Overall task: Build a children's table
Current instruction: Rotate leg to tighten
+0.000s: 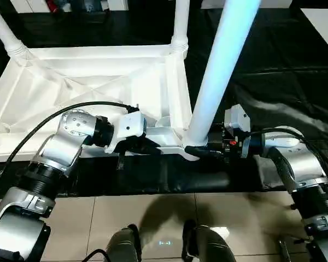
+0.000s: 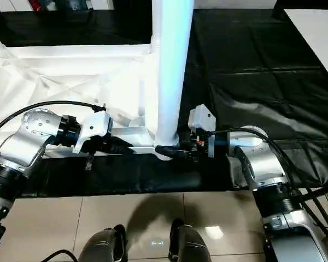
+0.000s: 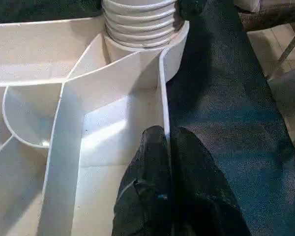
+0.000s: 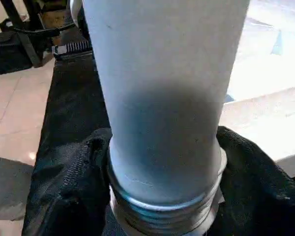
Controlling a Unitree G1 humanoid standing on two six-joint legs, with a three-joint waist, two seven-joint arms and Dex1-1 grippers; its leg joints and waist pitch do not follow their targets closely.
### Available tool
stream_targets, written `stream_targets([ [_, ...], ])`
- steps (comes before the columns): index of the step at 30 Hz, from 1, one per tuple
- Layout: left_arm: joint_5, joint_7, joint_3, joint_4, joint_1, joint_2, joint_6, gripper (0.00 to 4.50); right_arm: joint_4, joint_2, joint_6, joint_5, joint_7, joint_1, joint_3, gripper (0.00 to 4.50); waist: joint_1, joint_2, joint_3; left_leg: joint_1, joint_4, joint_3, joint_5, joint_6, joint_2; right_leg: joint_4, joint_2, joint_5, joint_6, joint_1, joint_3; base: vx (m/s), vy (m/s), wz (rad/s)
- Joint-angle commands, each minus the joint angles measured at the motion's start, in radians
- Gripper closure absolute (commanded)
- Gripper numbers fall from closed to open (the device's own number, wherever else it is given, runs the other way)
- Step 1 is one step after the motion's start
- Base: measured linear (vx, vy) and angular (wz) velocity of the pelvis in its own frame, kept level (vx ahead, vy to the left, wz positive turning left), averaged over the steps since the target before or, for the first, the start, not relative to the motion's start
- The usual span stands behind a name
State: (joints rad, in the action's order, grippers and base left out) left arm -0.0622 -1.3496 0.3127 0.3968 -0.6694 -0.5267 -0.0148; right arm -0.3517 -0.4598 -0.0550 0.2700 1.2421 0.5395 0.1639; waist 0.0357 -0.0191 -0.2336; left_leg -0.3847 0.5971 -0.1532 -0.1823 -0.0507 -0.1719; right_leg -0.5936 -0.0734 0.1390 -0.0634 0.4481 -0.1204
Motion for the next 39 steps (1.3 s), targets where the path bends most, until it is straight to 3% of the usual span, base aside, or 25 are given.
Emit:
stream_targets([
  [1, 0.022, -0.057, 0.060, 0.006, 0.019, 0.005, 0.018, 4.50, 0.010, 0.000, 0.008, 0.009, 0.016, -0.005, 0.005, 1.70, -0.004, 0.021, 0.119, 0.002, -0.054, 0.009, -0.025, 0.168, -0.045, 0.062, -0.080, 0.265, -0.171, -0.093, 0.072, 0.000, 0.000, 0.00],
  [5, 0.006, -0.015, 0.038, -0.020, 0.041, 0.020, -0.028, 4.50, 0.057, 0.012, -0.039, 0.019, -0.015, -0.053, 0.005, 1.74, -0.003, 0.020, 0.122, 0.003, -0.053, 0.008, -0.020, 0.169, -0.046, 0.060, -0.080, 0.251, -0.177, -0.094, 0.072, 0.000, 0.000, 0.00],
  [9, 0.009, 0.150, -0.003, -0.090, 0.074, 0.075, -0.149, 4.50, 0.113, 0.095, -0.107, -0.005, -0.216, -0.125, -0.017, 1.74, -0.002, 0.013, 0.123, 0.006, -0.056, 0.010, -0.031, 0.158, -0.051, 0.064, -0.081, 0.262, -0.185, -0.089, 0.071, 0.000, 0.000, 0.00],
  [11, 0.008, 0.239, -0.023, -0.131, 0.085, 0.121, -0.219, 4.50, 0.126, 0.166, -0.099, -0.025, -0.338, -0.148, -0.031, 1.74, -0.005, 0.016, 0.112, 0.008, -0.061, 0.011, -0.097, 0.119, -0.051, 0.079, -0.082, 0.371, -0.164, -0.086, 0.066, 0.000, 0.000, 0.00],
  [12, -0.002, 0.294, -0.038, -0.165, 0.093, 0.157, -0.272, 4.50, 0.137, 0.209, -0.100, -0.040, -0.410, -0.162, -0.035, 1.74, -0.007, 0.006, 0.100, 0.017, -0.063, 0.011, -0.158, 0.079, -0.049, 0.098, -0.088, 0.488, -0.135, -0.079, 0.063, 0.000, 0.000, 0.00],
  [13, -0.002, 0.322, -0.040, -0.180, 0.096, 0.176, -0.295, 4.50, 0.136, 0.235, -0.104, -0.051, -0.457, -0.165, -0.038, 1.74, -0.010, 0.010, 0.099, 0.018, -0.063, 0.012, -0.184, 0.062, -0.046, 0.104, -0.089, 0.534, -0.118, -0.083, 0.060, 0.000, 0.000, 0.00],
  [14, 0.012, 0.371, -0.042, -0.197, 0.098, 0.207, -0.323, 4.50, 0.137, 0.277, -0.113, -0.065, -0.529, -0.170, -0.044, 1.74, -0.017, 0.021, 0.101, 0.010, -0.066, 0.018, -0.194, 0.041, -0.039, 0.104, -0.089, 0.576, -0.081, -0.098, 0.055, 0.000, 0.000, 0.00],
  [16, 0.035, 0.426, -0.040, -0.208, 0.098, 0.243, -0.350, 4.50, 0.131, 0.327, -0.119, -0.079, -0.610, -0.170, -0.050, 1.74, -0.031, 0.014, 0.098, 0.018, -0.067, 0.018, -0.211, 0.039, -0.033, 0.123, -0.088, 0.625, -0.036, -0.091, 0.048, 0.000, 0.000, 0.00],
  [17, 0.059, 0.483, -0.038, -0.216, 0.096, 0.283, -0.382, 4.50, 0.122, 0.377, -0.125, -0.098, -0.692, -0.166, -0.056, 1.74, -0.036, 0.015, 0.100, 0.016, -0.067, 0.019, -0.202, 0.039, -0.034, 0.121, -0.088, 0.610, -0.036, -0.094, 0.048, 0.000, 0.000, 0.00],
  [18, 0.070, 0.525, -0.043, -0.217, 0.092, 0.313, -0.404, 4.50, 0.114, 0.406, -0.131, -0.110, -0.741, -0.161, -0.059, 1.75, -0.041, 0.011, 0.095, 0.017, -0.070, 0.021, -0.219, 0.042, -0.035, 0.128, -0.086, 0.622, -0.029, -0.088, 0.044, 0.000, 0.000, 0.00],
  [19, 0.076, 0.568, -0.047, -0.217, 0.086, 0.348, -0.423, 4.50, 0.101, 0.443, -0.141, -0.114, -0.803, -0.149, -0.071, 1.75, -0.049, 0.013, 0.093, 0.029, -0.068, 0.019, -0.249, 0.040, -0.034, 0.137, -0.086, 0.649, -0.023, -0.079, 0.040, 0.000, 0.000, 0.00],
  [20, 0.077, 0.593, -0.050, -0.217, 0.081, 0.368, -0.433, 4.50, 0.093, 0.464, -0.149, -0.114, -0.839, -0.141, -0.080, 1.75, -0.051, 0.013, 0.094, 0.033, -0.067, 0.019, -0.257, 0.042, -0.031, 0.141, -0.087, 0.652, -0.021, -0.080, 0.039, 0.000, 0.000, 0.00],
  [22, 0.090, 0.641, -0.054, -0.210, 0.069, 0.396, -0.444, 4.50, 0.073, 0.492, -0.153, -0.131, -0.897, -0.123, -0.094, 1.75, -0.064, 0.009, 0.094, 0.026, -0.073, 0.025, -0.282, 0.054, -0.038, 0.136, -0.087, 0.615, -0.022, -0.087, 0.035, 0.000, 0.000, 0.00],
  [23, 0.107, 0.669, -0.051, -0.207, 0.060, 0.407, -0.449, 4.50, 0.060, 0.509, -0.149, -0.123, -0.907, -0.112, -0.107, 1.75, -0.065, 0.009, 0.095, 0.028, -0.073, 0.026, -0.294, 0.055, -0.040, 0.136, -0.086, 0.610, -0.024, -0.085, 0.034, 0.000, 0.000, 0.00],
  [24, 0.114, 0.680, -0.049, -0.208, 0.058, 0.409, -0.454, 4.50, 0.057, 0.514, -0.147, -0.116, -0.905, -0.109, -0.112, 1.19, -0.067, 0.007, 0.097, 0.032, -0.072, 0.025, -0.302, 0.059, -0.039, 0.136, -0.088, 0.592, -0.029, -0.083, 0.036, 0.000, 0.000, 0.00],
  [25, 0.113, 0.674, -0.049, -0.206, 0.058, 0.405, -0.449, 4.50, 0.053, 0.506, -0.138, -0.119, -0.898, -0.107, -0.113, 1.05, -0.067, 0.007, 0.097, 0.030, -0.073, 0.025, -0.299, 0.063, -0.039, 0.135, -0.089, 0.580, -0.032, -0.084, 0.037, 0.000, 0.000, 0.00],
  [33, 0.097, 0.572, -0.078, -0.225, 0.088, 0.318, -0.432, 4.50, 0.079, 0.421, -0.085, -0.113, -0.799, -0.129, -0.137, 0.48, -0.066, 0.010, 0.104, 0.019, -0.075, 0.019, -0.228, 0.100, -0.043, 0.114, -0.093, 0.452, -0.095, -0.092, 0.055, 0.000, 0.000, 0.00],
  [36, 0.063, 0.478, -0.086, -0.225, 0.113, 0.246, -0.375, 4.50, 0.119, 0.307, -0.044, -0.079, -0.643, -0.149, -0.150, 0.12, -0.061, 0.014, 0.106, 0.020, -0.072, 0.013, -0.218, 0.114, -0.040, 0.114, -0.090, 0.459, -0.106, -0.089, 0.060, 0.000, 0.000, 0.00],
  [39, 0.052, 0.430, -0.082, -0.222, 0.121, 0.216, -0.348, 4.50, 0.134, 0.263, -0.039, -0.052, -0.569, -0.151, -0.164, 0.02, -0.058, 0.019, 0.105, 0.018, -0.069, 0.011, -0.214, 0.121, -0.035, 0.115, -0.089, 0.503, -0.090, -0.090, 0.062, 0.000, 0.000, 0.00],
])
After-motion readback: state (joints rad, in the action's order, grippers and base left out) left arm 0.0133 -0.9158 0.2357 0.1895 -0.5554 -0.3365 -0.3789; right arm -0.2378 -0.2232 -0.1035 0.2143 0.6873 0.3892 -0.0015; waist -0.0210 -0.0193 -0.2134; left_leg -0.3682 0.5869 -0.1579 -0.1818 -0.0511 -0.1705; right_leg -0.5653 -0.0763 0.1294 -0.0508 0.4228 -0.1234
